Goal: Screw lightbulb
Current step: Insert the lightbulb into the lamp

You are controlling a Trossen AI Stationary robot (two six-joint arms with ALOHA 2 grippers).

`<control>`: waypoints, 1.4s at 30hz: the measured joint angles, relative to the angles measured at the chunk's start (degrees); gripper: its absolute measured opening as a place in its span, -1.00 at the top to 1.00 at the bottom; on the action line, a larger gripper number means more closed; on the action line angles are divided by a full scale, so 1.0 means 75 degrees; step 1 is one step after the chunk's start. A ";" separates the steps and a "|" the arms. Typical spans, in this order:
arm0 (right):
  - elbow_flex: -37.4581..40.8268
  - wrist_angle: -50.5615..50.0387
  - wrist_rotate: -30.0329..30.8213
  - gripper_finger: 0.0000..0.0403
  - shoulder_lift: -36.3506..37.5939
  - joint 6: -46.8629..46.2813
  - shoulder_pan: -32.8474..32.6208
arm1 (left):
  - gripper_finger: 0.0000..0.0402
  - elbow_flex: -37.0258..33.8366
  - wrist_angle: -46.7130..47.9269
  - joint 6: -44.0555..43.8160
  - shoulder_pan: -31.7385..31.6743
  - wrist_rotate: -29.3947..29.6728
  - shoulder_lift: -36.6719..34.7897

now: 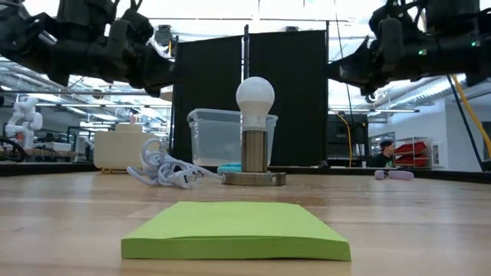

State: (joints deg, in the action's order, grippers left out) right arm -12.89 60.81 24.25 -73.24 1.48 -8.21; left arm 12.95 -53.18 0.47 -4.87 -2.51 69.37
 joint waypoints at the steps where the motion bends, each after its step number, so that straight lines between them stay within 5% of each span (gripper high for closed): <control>1: -0.0073 0.0132 0.0000 1.00 -0.0218 -0.0023 0.0000 | 1.00 0.0002 -0.0263 0.0000 0.0027 -0.0005 0.0216; 15: -0.1310 0.0042 0.0333 1.00 -0.1779 -0.0108 0.0248 | 1.00 0.0032 -0.2285 -0.0230 0.0148 -0.0296 0.2080; 42: -0.1862 -0.0109 0.0603 1.00 -0.2491 -0.0338 0.0452 | 1.00 0.1116 -0.1598 -0.0195 0.0520 -0.0431 0.2862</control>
State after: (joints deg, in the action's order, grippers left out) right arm -26.85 59.99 28.77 -91.92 -1.06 -4.82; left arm 21.32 -65.16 -0.99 -0.97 -5.74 90.83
